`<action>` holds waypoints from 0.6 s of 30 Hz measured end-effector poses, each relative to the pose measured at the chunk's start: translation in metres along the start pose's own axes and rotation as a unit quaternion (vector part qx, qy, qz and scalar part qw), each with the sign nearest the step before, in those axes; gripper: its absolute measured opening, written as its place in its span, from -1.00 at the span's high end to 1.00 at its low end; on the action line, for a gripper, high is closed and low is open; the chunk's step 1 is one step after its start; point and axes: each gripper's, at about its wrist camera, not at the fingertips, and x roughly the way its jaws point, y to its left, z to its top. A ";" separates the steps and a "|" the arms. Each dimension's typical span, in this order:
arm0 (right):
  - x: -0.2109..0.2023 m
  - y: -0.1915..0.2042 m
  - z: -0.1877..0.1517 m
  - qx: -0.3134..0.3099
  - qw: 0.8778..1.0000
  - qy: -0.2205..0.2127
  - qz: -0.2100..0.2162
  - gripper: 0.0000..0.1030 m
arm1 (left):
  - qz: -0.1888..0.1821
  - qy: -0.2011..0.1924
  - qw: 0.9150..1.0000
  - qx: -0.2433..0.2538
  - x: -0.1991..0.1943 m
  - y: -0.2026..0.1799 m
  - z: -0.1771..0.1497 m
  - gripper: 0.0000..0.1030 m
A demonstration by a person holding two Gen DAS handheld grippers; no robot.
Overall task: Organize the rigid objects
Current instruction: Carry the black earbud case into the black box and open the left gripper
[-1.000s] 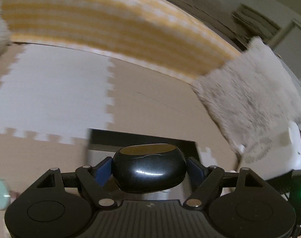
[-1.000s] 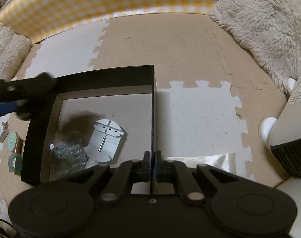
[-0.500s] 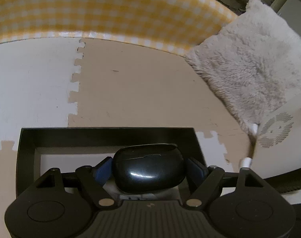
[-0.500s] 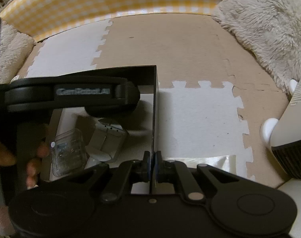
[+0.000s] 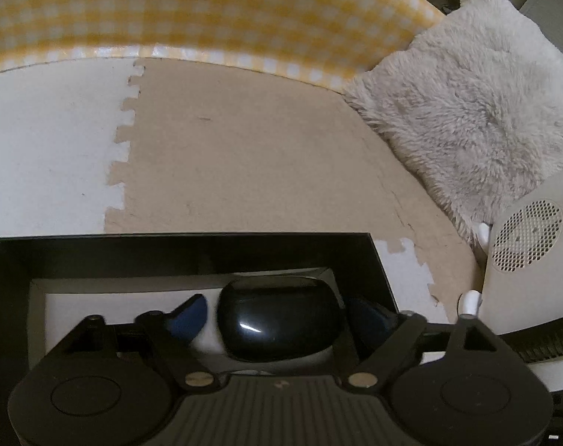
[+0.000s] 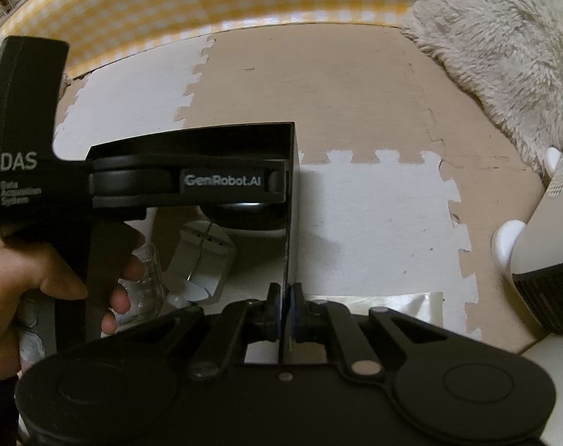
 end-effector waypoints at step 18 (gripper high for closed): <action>0.000 0.000 -0.001 0.003 1.000 -0.002 -0.001 0.90 | 0.031 0.021 0.999 0.021 -0.050 -0.015 -0.003 -1.00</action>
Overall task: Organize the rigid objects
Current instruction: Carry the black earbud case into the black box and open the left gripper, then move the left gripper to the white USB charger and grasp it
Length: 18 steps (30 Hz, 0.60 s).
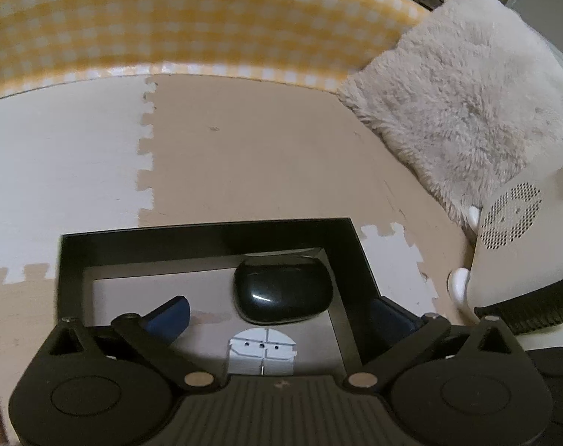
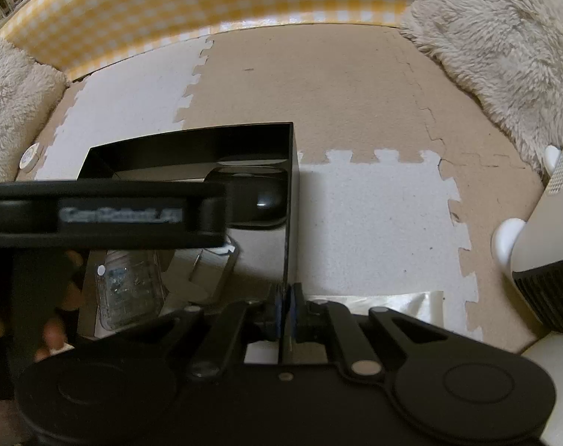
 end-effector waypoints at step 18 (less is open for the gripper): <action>0.000 0.001 0.000 -0.001 1.000 -0.001 -0.001 0.89 | 0.021 -0.019 0.999 0.042 -0.073 0.007 -0.017 -1.00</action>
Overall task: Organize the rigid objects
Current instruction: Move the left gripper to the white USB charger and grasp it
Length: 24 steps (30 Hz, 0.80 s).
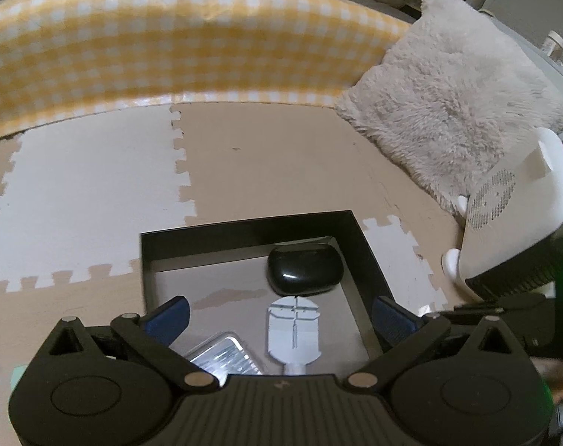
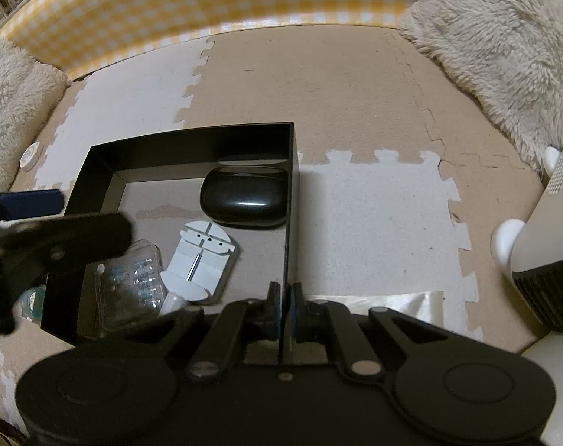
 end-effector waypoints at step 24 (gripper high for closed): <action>0.000 0.002 0.000 -0.006 1.000 0.001 -0.004 0.89 | 0.081 -0.074 0.994 0.006 -0.093 0.088 -0.020 -1.00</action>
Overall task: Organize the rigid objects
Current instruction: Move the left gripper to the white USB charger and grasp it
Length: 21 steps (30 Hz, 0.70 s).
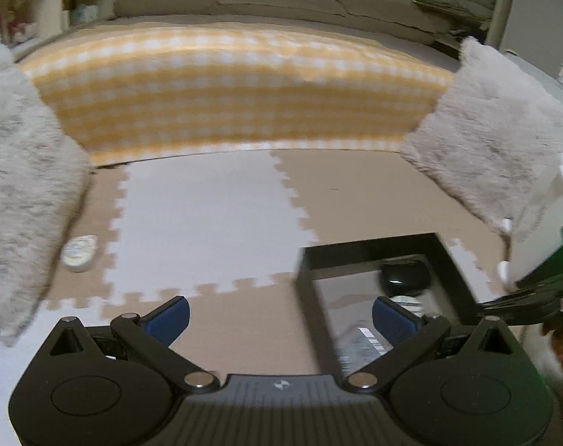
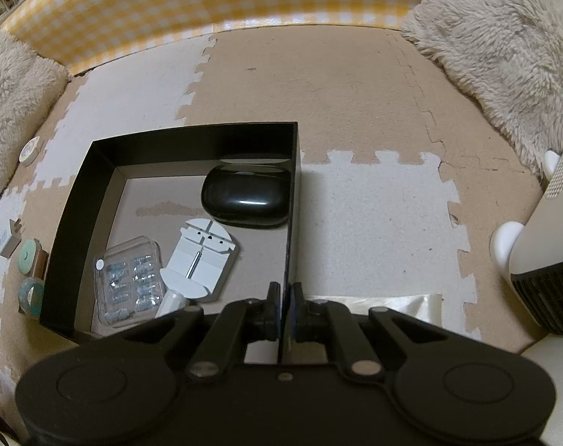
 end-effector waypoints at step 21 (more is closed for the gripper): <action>0.000 0.001 0.000 -0.002 1.000 0.000 -0.001 0.89 | 0.079 0.056 0.994 0.041 0.029 0.133 -0.027 -1.00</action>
